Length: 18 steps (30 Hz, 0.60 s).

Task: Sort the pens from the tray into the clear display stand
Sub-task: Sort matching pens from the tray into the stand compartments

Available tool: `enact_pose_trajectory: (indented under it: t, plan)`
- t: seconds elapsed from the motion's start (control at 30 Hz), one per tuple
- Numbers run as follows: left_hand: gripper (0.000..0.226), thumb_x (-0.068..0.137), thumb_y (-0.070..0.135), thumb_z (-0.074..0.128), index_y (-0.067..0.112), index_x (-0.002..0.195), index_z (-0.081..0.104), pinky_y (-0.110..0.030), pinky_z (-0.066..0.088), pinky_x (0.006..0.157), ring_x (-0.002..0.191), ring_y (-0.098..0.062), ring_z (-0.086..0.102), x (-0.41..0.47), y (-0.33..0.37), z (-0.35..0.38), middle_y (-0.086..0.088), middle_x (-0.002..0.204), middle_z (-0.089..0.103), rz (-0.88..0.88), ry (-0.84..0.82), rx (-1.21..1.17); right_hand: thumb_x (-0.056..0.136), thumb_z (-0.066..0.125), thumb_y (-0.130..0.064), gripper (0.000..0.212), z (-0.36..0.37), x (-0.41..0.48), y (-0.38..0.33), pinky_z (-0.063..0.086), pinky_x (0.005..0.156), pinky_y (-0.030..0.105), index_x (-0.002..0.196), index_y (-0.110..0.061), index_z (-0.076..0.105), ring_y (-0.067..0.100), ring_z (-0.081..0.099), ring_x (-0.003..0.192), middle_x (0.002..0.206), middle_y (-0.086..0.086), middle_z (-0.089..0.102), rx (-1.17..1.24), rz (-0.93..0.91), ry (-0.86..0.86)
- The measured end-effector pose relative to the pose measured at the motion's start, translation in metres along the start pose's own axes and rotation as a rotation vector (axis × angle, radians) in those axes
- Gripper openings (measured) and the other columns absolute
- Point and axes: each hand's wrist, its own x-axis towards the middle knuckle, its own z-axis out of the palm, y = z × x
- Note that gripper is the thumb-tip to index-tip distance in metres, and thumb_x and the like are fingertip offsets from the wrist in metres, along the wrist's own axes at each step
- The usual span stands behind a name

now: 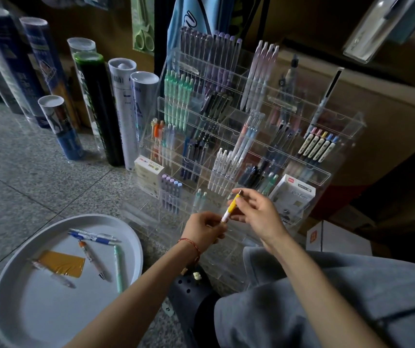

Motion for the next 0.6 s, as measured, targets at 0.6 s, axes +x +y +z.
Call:
enact_pose_trajectory:
  t: [0.6]
  plan:
    - [0.074,0.091,0.001,0.035,0.038,0.147,0.003,-0.035,0.051,0.088,0.103,-0.025,0.059,0.010,-0.020,0.005,-0.012,0.135,0.046,-0.068,-0.099,0.675,0.086,0.062,-0.008,0.014,-0.001,0.010,0.038,0.053,0.075,0.020,0.099,-0.004,0.068,0.015,0.064,0.084,0.085,-0.001,0.065,-0.506,-0.245,0.276]
